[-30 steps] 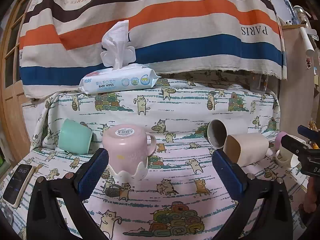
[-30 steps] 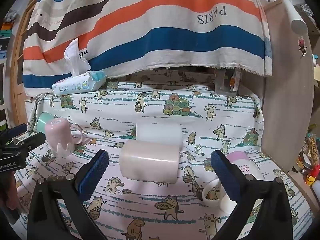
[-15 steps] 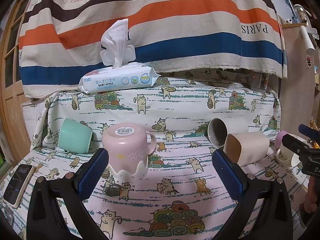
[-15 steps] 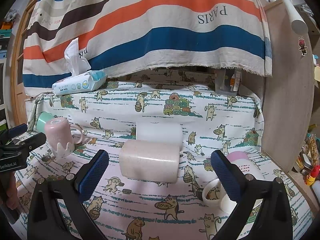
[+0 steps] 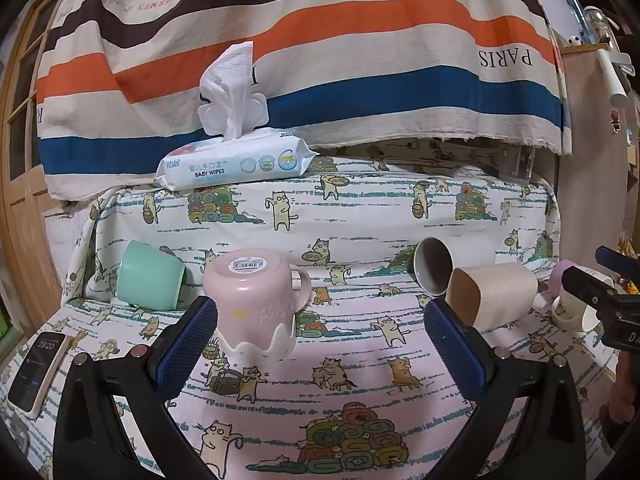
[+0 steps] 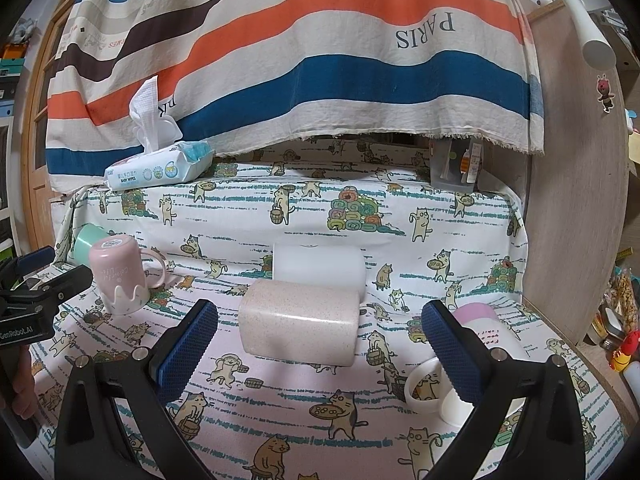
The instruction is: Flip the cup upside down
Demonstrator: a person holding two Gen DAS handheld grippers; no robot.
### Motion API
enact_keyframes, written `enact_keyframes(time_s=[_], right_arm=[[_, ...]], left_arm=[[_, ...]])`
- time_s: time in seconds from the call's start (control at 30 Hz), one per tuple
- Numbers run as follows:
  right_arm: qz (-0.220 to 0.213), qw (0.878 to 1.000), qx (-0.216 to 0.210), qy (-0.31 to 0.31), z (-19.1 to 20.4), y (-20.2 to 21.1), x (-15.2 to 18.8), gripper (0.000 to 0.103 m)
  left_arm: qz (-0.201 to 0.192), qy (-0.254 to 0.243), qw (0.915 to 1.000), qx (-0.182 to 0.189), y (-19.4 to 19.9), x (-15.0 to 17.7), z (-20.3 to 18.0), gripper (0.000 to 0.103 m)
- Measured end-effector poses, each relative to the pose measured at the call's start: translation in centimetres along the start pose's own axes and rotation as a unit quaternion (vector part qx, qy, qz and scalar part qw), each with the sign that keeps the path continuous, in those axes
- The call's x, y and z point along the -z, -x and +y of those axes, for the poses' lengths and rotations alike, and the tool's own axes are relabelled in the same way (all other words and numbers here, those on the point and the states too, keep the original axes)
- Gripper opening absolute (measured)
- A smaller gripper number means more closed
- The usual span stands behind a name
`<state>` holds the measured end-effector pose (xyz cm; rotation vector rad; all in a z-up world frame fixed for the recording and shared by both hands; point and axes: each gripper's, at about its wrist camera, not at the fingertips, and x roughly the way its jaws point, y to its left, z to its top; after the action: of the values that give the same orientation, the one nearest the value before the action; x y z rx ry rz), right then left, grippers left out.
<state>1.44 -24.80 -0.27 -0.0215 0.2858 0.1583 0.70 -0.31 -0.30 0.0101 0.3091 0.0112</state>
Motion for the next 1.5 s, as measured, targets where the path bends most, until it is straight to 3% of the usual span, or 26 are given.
enact_keyframes(time_s=[1.5], right_arm=[[-0.004,1.0,0.012,-0.005,-0.29,0.23,-0.15,0.103]], left_arm=[[-0.006,-0.007,1.0,0.0,0.24,0.09,-0.08,0.103]])
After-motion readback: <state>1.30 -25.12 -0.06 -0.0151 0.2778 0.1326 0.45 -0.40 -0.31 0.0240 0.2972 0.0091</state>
